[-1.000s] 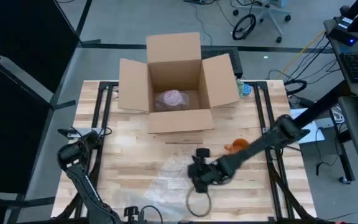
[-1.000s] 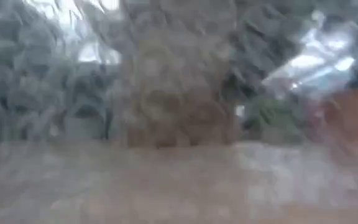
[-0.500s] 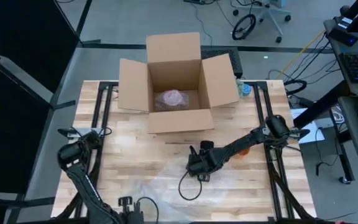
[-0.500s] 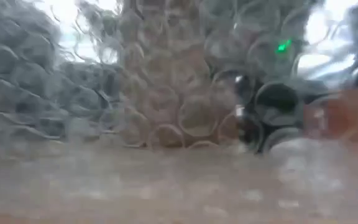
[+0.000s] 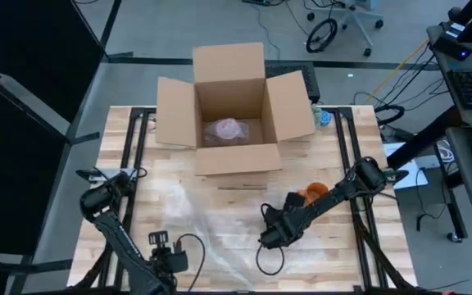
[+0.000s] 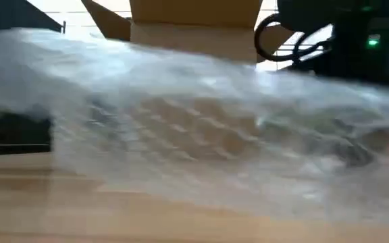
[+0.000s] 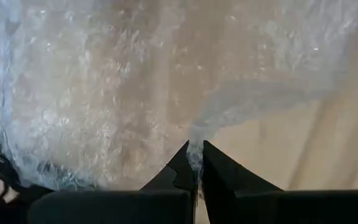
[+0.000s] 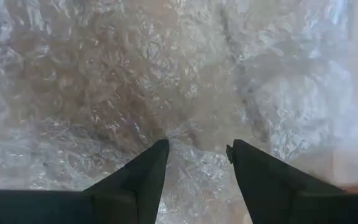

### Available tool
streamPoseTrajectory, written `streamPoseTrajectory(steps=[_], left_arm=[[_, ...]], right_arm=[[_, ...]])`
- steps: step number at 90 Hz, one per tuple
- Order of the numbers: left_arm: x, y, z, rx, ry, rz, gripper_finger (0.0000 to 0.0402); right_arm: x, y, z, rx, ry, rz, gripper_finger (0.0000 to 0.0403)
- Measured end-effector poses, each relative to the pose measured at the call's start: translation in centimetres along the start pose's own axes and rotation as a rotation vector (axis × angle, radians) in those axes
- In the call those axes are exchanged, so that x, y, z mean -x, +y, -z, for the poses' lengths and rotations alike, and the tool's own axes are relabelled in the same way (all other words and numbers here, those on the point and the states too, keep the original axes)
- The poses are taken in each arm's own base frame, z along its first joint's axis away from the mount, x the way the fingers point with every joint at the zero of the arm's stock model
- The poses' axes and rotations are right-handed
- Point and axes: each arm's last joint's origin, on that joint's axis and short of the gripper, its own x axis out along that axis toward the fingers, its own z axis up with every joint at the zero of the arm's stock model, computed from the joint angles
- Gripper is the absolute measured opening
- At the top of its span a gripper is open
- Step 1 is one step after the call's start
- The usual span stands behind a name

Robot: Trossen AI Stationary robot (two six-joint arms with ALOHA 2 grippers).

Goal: Wrap mug
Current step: Wrap the pink mug with transparent bubble wrap

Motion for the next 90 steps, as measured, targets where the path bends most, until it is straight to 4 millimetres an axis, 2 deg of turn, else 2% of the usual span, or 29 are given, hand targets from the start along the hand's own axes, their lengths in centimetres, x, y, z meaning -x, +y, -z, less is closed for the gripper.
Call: streamPoseTrajectory(steps=[12, 23, 31, 39, 48, 59, 64, 72, 79, 90], left_arm=[[-0.5, 0.6, -1.0, 0.065, 0.128, 0.055, 0.0028], [-0.3, 0.7, -1.2, 0.083, 0.251, 0.124, 0.0085], [0.9, 0.8, -0.7, 0.117, 0.273, 0.195, 0.0127], [3.8, 1.1, 0.3, 0.185, 0.149, 0.297, 0.0159], [6.8, 2.3, 2.2, 0.300, -0.029, 0.331, 0.0179], [8.0, 3.5, 2.9, 0.453, -0.436, 0.267, 0.0184], [7.8, 3.7, 2.4, 0.490, -0.520, 0.235, 0.0185], [6.2, 3.7, 1.2, 0.533, -0.514, 0.204, 0.0185], [3.9, 3.5, -0.3, 0.575, -0.446, 0.201, 0.0185], [-0.4, 3.3, -1.0, 0.612, -0.280, 0.168, 0.0185]], right_arm=[[0.0, -0.1, -0.1, -0.025, -0.011, 0.018, 0.0169], [0.0, -0.1, -0.2, -0.034, -0.052, 0.031, 0.0169], [0.0, -0.1, -0.3, -0.035, -0.062, 0.038, 0.0169], [0.0, -0.1, -0.3, -0.029, -0.069, 0.039, 0.0169], [0.0, 0.0, -0.3, -0.025, -0.089, 0.047, 0.0169], [0.0, 0.1, -0.4, -0.017, -0.104, 0.038, 0.0169], [0.0, 0.3, -0.6, -0.012, -0.122, 0.020, 0.0169], [0.1, 0.7, -1.0, 0.001, -0.166, -0.009, 0.0169], [0.1, 0.8, -1.1, 0.012, -0.180, -0.023, 0.0169], [1.1, 0.2, -1.0, 0.012, -0.183, -0.022, 0.0169]])
